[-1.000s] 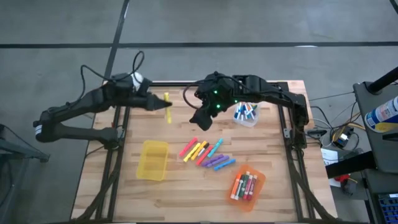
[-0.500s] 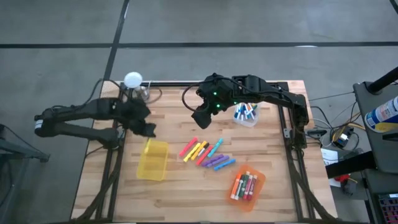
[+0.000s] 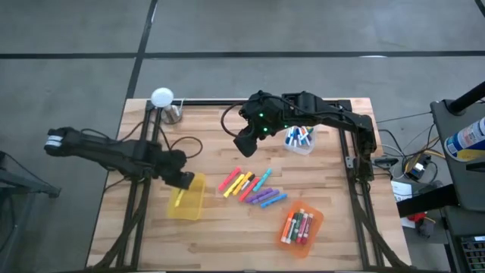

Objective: Pick & Place Markers
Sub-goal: Put the large yellow highlighter pen into the yellow bin

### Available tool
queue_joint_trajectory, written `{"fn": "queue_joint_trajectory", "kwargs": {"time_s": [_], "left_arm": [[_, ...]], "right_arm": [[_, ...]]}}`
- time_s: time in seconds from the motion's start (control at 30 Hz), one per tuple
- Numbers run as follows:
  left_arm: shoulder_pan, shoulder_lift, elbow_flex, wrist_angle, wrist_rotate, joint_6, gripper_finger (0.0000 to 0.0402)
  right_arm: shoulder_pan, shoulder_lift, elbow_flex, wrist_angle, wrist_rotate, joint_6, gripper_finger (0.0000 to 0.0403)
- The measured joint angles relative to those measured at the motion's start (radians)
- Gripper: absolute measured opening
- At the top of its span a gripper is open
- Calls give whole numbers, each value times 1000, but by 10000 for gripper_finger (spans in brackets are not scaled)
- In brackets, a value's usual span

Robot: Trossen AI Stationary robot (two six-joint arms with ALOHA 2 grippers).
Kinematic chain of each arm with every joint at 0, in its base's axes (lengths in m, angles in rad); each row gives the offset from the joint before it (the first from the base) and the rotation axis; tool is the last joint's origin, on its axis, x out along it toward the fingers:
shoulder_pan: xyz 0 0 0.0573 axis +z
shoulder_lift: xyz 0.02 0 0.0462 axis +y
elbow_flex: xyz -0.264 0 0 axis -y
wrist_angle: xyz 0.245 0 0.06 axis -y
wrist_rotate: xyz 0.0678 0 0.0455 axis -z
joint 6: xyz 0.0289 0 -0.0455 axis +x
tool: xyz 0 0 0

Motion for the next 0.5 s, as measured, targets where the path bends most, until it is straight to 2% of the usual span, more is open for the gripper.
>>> {"fn": "queue_joint_trajectory", "kwargs": {"time_s": [0.27,0.4,0.5], "left_arm": [[0,21,-146,187,3,-43,69],[1,21,-160,226,-11,-48,71],[1,21,-160,242,-27,-8,90]], "right_arm": [[-2,0,-47,2,3,-5,208],[-2,0,-89,3,2,-30,208],[-2,0,-126,4,2,-44,208]]}}
